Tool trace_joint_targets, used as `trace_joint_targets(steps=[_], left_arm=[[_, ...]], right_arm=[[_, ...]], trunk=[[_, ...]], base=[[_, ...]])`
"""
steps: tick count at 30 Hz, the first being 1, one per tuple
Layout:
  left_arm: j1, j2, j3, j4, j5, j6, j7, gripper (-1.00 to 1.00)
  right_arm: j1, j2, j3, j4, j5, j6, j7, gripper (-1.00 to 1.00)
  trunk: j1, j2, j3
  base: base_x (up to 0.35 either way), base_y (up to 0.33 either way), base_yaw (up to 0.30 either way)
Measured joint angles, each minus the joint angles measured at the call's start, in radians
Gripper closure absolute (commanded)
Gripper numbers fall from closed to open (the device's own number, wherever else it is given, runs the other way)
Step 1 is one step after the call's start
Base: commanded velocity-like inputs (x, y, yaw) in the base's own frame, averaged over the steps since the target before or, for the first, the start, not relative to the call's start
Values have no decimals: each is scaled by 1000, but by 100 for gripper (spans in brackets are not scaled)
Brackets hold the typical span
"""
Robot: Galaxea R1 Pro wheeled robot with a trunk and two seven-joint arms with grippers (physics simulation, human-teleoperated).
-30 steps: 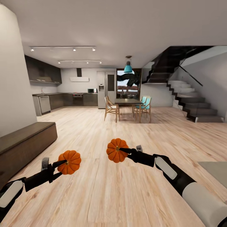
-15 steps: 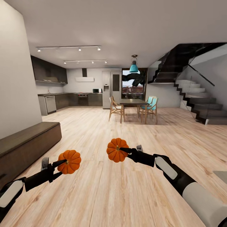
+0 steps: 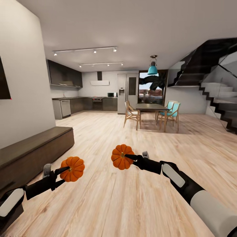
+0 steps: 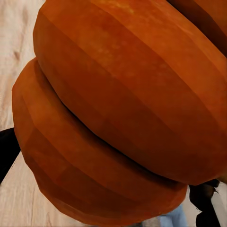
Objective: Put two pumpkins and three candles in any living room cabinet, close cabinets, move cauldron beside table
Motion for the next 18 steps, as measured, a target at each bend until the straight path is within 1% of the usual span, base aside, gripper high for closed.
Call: trace_joint_targets(steps=[9,16,18], left_arm=[[0,0,0,0,2,1,0,100],[0,0,-1,0,3,1,0,100],[0,0,-1,0,2,1,0,100]], right_arm=[[0,0,0,0,-2,1,-1,100],[0,0,0,0,-3,2,-1,100],[0,0,0,0,-3,2,-1,100]], trunk=[[0,0,0],[0,0,0],[0,0,0]], base=[[114,-87,289],[10,-80,290],[-93,-108,290]])
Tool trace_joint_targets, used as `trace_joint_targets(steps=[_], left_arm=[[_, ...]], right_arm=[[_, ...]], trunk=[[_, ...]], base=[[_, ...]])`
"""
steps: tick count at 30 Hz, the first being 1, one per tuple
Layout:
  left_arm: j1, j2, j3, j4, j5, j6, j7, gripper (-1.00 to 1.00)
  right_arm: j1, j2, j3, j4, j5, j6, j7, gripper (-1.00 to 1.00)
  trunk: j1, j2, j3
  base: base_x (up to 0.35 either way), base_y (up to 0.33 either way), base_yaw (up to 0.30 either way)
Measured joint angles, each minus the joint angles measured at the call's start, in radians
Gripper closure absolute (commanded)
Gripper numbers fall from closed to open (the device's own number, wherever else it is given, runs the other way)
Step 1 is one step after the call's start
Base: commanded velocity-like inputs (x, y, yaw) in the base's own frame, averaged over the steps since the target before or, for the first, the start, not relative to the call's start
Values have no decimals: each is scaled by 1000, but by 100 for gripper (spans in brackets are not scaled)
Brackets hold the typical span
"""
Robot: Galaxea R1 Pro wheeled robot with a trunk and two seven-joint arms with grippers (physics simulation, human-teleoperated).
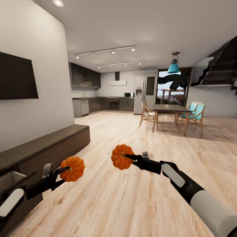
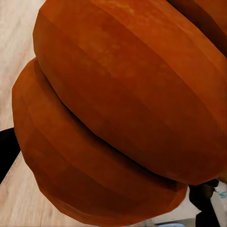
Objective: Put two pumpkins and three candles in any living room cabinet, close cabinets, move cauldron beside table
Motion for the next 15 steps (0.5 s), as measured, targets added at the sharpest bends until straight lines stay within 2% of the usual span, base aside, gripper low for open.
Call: trace_joint_targets(steps=[5,15], left_arm=[[0,0,0,0,-3,-3,0,100],[0,0,-1,0,-6,-7,0,100]], right_arm=[[0,0,0,0,1,0,0,100],[0,0,2,0,2,0,0,100]], trunk=[[0,0,0],[0,0,0]], base=[[-192,-145,290],[-17,-13,290]])
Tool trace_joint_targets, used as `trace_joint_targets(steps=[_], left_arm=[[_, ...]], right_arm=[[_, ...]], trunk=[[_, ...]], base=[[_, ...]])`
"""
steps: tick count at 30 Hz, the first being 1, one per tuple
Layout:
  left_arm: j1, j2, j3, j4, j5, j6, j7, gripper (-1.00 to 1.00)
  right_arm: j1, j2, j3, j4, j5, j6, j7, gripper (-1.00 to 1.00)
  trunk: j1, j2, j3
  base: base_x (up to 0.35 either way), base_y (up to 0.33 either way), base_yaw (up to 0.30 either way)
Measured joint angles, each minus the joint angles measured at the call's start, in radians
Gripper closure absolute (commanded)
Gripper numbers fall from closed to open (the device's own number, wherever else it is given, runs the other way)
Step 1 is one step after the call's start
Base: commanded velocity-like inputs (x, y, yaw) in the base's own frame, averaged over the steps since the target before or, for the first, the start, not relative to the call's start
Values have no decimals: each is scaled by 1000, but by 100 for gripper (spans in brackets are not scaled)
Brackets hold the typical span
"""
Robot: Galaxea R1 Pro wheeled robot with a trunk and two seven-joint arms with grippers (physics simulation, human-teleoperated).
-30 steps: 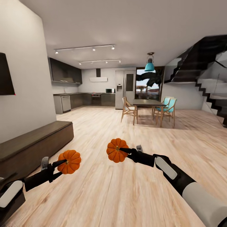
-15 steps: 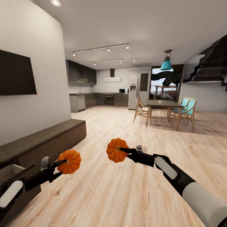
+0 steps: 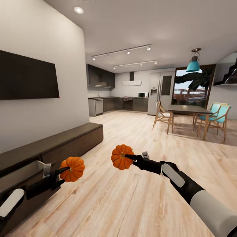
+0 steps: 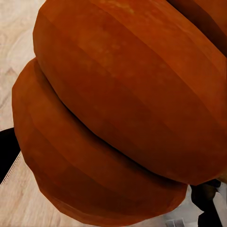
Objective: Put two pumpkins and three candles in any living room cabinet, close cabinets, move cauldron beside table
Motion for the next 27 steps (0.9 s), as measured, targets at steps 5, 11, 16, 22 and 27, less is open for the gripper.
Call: trace_joint_targets(steps=[5,11,16,22,27], left_arm=[[0,0,0,0,-2,-1,0,100],[0,0,0,0,-4,-2,0,100],[0,0,0,0,-4,-1,0,100],[0,0,0,0,-4,-1,0,100],[0,0,0,0,-4,-2,0,100]], right_arm=[[0,0,0,0,1,0,0,100],[0,0,1,0,3,-1,1,100],[0,0,1,0,5,-1,1,100],[0,0,1,0,5,-1,1,100],[0,0,1,0,5,-1,1,100]], trunk=[[0,0,0],[0,0,0],[0,0,0],[0,0,0],[0,0,0]], base=[[0,0,289],[0,0,290],[0,0,289],[0,0,290],[0,0,290]])
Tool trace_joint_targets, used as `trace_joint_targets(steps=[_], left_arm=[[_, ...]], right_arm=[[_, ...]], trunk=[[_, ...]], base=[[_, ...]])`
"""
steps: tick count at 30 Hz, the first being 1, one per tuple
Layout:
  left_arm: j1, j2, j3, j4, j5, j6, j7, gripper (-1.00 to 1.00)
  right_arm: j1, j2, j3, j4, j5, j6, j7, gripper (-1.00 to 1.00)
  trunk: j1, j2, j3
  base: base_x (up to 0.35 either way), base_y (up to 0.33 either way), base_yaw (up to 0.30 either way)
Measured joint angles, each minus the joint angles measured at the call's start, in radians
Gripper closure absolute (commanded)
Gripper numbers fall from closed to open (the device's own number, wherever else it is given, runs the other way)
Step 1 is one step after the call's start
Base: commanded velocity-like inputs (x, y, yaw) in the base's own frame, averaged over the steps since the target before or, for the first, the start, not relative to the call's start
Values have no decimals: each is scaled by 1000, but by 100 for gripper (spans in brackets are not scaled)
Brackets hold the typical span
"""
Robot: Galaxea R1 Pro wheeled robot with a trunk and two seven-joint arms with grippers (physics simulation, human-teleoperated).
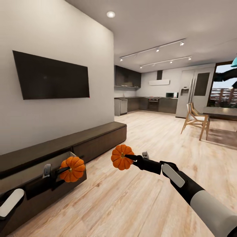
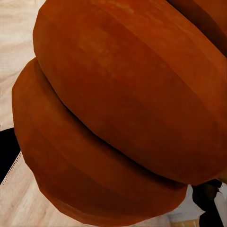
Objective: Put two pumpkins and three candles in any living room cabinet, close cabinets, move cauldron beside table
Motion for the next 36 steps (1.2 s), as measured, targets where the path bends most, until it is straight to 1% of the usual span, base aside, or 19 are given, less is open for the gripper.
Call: trace_joint_targets(steps=[20,22,36], left_arm=[[0,0,2,-1,4,-3,-3,100],[0,0,2,-2,8,-1,-3,100],[0,1,2,-1,9,-1,-3,100]], right_arm=[[0,1,1,0,0,0,0,100],[0,1,1,0,-3,1,0,100],[0,1,1,-1,-1,0,0,100]], trunk=[[0,0,0],[-1,0,8],[-54,97,52]], base=[[0,0,290],[0,0,289],[0,0,289]])
